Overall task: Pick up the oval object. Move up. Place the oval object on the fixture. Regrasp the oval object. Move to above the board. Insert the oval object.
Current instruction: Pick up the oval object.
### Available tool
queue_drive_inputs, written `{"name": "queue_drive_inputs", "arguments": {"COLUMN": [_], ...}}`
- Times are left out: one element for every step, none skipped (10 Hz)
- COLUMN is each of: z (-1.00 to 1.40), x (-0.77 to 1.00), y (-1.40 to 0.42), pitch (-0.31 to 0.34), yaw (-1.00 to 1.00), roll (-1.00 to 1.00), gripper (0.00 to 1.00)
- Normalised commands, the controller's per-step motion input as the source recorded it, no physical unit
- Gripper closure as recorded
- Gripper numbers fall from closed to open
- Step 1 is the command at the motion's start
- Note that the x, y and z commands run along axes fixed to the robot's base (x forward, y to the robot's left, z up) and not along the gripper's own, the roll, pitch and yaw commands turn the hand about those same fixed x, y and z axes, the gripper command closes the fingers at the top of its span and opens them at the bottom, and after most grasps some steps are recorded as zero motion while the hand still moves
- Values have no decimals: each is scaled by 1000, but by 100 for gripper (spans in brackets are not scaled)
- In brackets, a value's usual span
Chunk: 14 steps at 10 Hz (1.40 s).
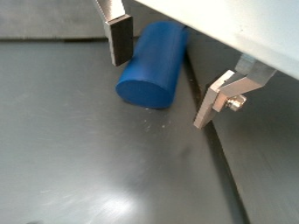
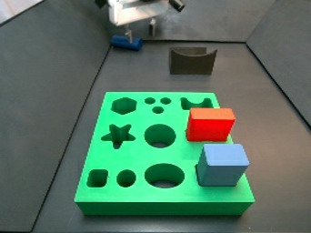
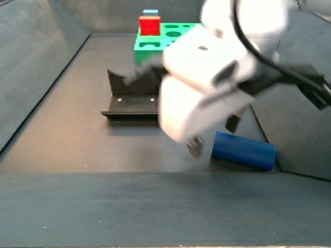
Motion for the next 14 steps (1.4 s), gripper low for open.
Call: {"name": "queue_drive_inputs", "arguments": {"z": [-814,-783,-783,-763,-700,-554,-489,-414,-271,-311,-426,-400,-266,0], "x": [-174,-166,-163,-169,-140,-103,-100,-77,-69,-246,-531,-551,-577,51], "y": [29,0,0,0,0,0,0,0,0,9,171,166,129,0], "pitch": [-131,-110,-110,-111,-96,-77,-84,-79,-69,-80,-141,-140,-184,0], "yaw": [1000,1000,1000,1000,1000,1000,1000,1000,1000,889,574,554,483,37], "roll": [56,21,23,39,66,107,154,146,133,153,259,259,179,0], "gripper": [0,0,0,0,0,0,0,0,0,0,0,0,0,0]}}
